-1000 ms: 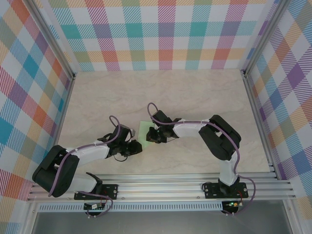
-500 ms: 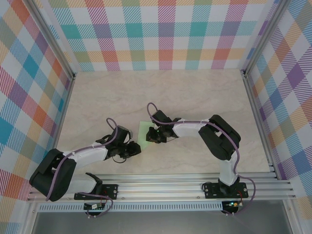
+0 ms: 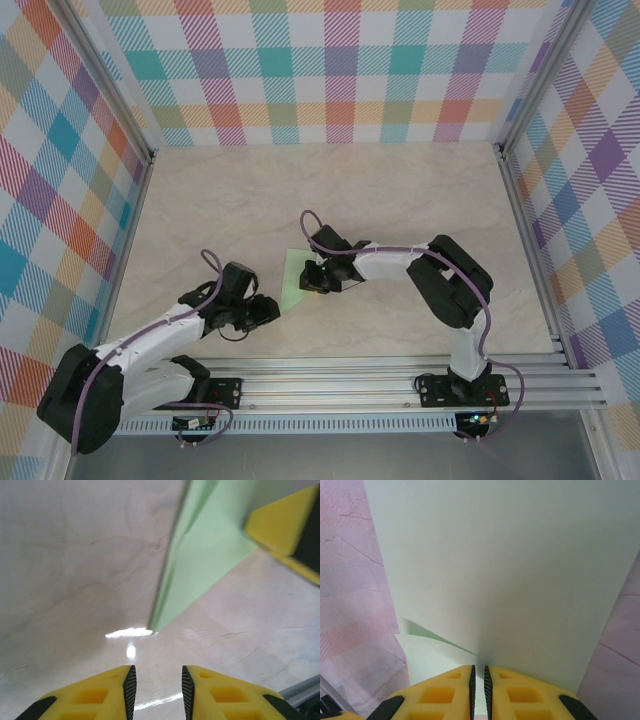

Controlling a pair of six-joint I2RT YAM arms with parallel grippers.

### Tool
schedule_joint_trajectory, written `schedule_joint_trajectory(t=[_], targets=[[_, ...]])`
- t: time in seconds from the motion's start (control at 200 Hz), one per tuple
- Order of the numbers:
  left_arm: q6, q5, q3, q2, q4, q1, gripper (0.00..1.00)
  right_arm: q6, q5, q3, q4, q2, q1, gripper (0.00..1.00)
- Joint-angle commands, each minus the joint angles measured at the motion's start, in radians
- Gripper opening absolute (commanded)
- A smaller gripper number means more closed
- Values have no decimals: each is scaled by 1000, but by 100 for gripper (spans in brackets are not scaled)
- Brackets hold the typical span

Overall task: Fold a paper plane with a square sheet of paper (pick it up from the middle)
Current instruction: Third fold the triangle at the center of the table.

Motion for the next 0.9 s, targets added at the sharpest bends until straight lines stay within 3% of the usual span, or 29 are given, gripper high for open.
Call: schedule_joint_trajectory(t=[0.0,0.205,0.375,0.895], targets=[[-3,-1,58,9,45,12,33,-16,24,9,-35,35,-9,17],[20,46,93,202,248,17,29,-17,26,9,-39,30,-9,17],[42,11,101,312,268,23,25,-17,22,13,-41,32,-9,17],[23,-37,-49,340,217,24,23,-47,-69,10,-6,-85,-7,20]])
